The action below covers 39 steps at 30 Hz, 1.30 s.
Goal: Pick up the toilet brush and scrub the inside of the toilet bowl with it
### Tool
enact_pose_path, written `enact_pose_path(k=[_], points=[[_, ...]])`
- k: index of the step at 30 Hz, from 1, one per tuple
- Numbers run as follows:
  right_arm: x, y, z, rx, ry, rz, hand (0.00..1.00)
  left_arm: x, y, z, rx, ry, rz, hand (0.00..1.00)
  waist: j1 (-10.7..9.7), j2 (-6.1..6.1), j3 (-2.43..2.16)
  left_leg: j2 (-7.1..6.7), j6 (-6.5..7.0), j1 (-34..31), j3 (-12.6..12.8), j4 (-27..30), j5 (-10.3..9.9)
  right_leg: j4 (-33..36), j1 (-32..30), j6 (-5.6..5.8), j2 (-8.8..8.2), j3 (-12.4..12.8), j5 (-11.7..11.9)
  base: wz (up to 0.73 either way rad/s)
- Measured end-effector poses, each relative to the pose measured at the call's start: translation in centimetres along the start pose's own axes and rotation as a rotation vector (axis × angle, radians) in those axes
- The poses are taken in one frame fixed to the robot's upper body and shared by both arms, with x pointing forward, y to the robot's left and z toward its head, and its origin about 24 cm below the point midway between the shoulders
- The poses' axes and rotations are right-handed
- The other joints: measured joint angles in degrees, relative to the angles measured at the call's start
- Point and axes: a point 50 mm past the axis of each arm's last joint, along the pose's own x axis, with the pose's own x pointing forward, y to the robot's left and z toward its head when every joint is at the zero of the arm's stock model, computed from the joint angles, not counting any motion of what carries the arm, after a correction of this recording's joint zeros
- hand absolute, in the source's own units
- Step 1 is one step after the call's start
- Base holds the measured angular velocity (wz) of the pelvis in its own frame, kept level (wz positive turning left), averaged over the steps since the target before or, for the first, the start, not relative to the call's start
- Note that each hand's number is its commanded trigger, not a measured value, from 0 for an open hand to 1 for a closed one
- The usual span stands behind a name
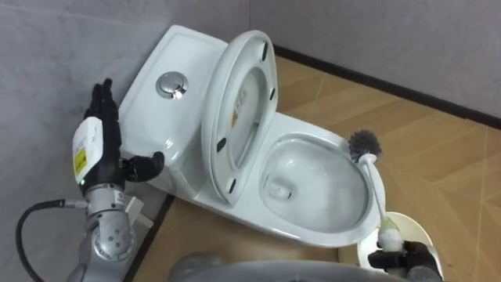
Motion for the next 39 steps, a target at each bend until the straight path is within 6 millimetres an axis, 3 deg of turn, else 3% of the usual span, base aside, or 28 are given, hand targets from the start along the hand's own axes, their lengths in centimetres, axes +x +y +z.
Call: enact_pose_path(k=[4, 9, 20, 35, 39], points=[[-0.1, -0.4, -0.8, -0.014, 0.023, -0.007, 1.00, -0.6, -0.4, -1.9, 0.049, 0.058, -0.052, 0.00, 0.04, 0.65, -0.20, -0.06, 0.16, 0.33, 0.31, -0.62, 0.44, 0.05, 0.14, 0.07, -0.28, 0.02, 0.04, 0.00], [0.0, -0.7, -0.8, -0.081, 0.013, -0.003, 1.00, -1.5, -2.3, -2.1, 0.074, 0.080, -0.175, 0.00, -1.30, 0.63, -0.14, -0.18, 0.07, 0.55, 0.61, -1.28, 1.16, 0.90, -0.23, 0.02, -0.49, 0.01, 0.00, 0.01], [0.3, -1.7, 0.5, -0.107, -0.020, -0.005, 1.00, -1.8, -2.7, -3.4, 0.169, 0.098, -0.236, 0.00, -1.64, 0.71, -0.40, -0.20, -0.11, 0.85, 1.31, -2.41, 2.09, 2.17, -2.05, -0.26, -0.56, 1.45, 0.06, -0.04], [0.7, -2.1, 3.5, -0.160, -0.105, -0.023, 1.00, 0.0, -2.9, -3.3, 0.207, 0.080, -0.220, 0.00, -1.60, 0.55, -0.43, -0.25, -0.34, -1.03, 2.04, -2.45, 3.43, 4.32, -5.24, -0.80, -1.01, 2.44, -0.49, -0.02], [0.7, -2.6, 4.3, -0.293, -0.158, -0.039, 1.00, 0.5, -2.6, -3.1, 0.210, 0.068, -0.207, 0.00, -1.61, 0.57, -0.44, -0.21, -0.58, -2.54, 2.06, -2.35, 3.91, 5.11, -7.25, -1.13, -0.99, 2.77, -0.31, -0.02]])
